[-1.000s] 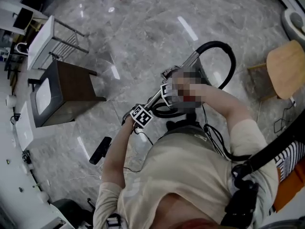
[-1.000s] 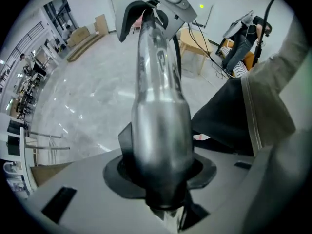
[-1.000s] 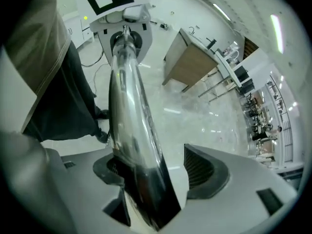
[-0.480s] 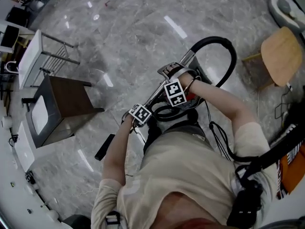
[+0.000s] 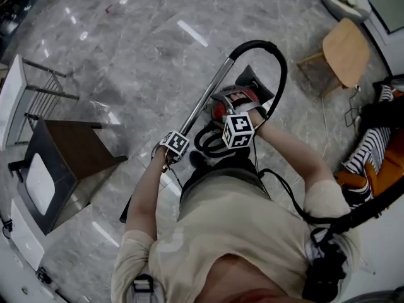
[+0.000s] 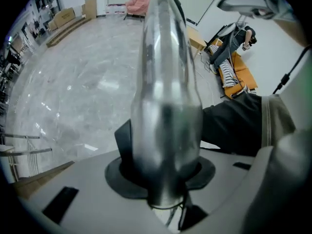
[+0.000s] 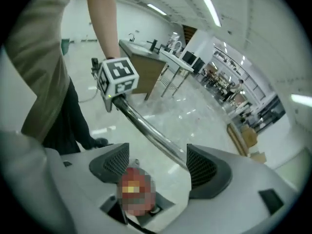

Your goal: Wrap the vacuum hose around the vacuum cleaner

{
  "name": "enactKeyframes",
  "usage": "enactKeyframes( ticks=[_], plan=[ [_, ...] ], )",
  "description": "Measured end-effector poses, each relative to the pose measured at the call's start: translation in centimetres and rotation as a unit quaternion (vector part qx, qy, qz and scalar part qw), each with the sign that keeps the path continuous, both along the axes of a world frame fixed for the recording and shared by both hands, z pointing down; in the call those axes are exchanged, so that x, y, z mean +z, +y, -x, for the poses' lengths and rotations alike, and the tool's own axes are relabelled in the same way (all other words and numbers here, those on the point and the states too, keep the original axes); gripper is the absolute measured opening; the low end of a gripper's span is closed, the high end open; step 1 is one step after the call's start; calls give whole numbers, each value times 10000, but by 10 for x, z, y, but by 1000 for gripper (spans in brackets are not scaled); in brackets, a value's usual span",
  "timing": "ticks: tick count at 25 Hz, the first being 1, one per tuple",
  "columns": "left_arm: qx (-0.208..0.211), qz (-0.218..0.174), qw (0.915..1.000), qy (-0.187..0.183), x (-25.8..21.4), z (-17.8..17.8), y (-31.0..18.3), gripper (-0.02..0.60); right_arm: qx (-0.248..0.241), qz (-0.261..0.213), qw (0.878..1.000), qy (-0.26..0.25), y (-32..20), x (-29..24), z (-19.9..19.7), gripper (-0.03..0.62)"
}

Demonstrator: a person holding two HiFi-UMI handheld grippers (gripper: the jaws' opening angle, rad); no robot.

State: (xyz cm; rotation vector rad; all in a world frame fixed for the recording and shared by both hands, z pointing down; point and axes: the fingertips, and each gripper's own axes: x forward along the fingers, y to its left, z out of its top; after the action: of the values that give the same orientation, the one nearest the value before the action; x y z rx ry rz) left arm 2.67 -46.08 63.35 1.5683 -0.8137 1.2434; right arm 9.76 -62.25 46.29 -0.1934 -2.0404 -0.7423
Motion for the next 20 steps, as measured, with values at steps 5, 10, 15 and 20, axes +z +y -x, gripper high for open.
enactKeyframes(
  ticks=[5, 10, 15, 20],
  plan=[
    [43, 218, 9992, -344, 10, 34, -1, 152, 630, 1915, 9782, 499, 74, 27, -12, 236],
    [-48, 830, 9929, -854, 6, 49, 25, 150, 1038, 3407, 9340, 286, 116, 19, -41, 5],
    [-411, 1170, 9873, -995, 6, 52, 24, 150, 994, 4176, 9028, 260, 149, 28, -78, 5],
    [-841, 1198, 9849, -929, 14, 31, -6, 152, 1313, 4770, 8685, 303, 174, 52, -117, 5]
  ],
)
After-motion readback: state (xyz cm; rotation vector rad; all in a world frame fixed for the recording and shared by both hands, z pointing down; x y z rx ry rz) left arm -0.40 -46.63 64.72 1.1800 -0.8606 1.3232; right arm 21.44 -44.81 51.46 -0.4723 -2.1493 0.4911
